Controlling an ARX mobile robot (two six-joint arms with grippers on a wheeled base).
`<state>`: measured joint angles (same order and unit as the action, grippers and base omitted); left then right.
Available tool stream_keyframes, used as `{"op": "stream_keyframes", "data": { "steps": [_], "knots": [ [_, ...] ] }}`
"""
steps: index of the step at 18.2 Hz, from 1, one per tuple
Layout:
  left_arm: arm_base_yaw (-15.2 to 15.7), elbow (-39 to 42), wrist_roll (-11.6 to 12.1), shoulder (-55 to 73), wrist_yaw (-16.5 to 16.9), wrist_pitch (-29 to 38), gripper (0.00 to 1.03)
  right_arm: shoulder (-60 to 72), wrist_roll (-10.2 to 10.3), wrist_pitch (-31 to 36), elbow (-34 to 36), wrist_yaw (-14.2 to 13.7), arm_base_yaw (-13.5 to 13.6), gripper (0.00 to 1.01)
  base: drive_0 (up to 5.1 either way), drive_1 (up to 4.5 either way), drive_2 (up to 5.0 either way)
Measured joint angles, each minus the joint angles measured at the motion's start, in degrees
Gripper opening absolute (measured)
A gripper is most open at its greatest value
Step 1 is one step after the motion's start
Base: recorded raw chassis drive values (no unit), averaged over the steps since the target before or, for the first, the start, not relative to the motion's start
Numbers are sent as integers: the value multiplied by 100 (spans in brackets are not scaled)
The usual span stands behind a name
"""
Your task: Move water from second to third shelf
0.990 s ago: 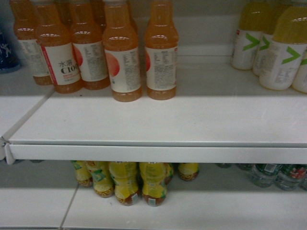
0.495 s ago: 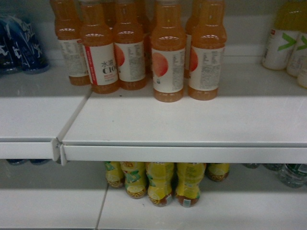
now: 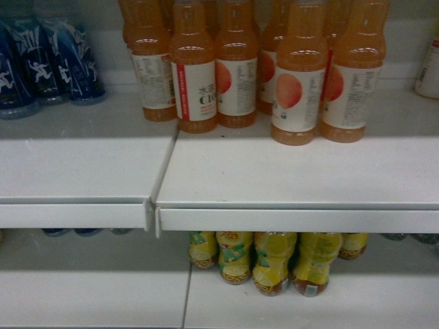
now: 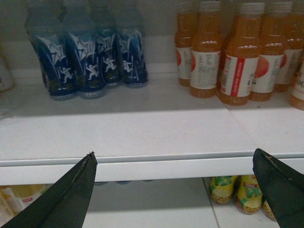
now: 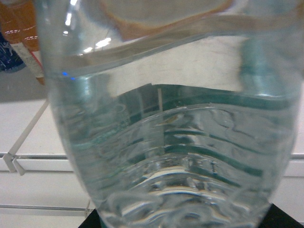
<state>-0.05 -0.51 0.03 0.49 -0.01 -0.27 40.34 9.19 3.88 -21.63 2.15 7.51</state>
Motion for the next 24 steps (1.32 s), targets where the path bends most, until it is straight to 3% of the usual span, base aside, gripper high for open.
{"op": "stream_keyframes", "data": {
  "steps": [24],
  "knots": [
    [0,0,0,0,-7,9,98,-2,4,-4,0,13,4,39,-479,239,239]
  ]
}}
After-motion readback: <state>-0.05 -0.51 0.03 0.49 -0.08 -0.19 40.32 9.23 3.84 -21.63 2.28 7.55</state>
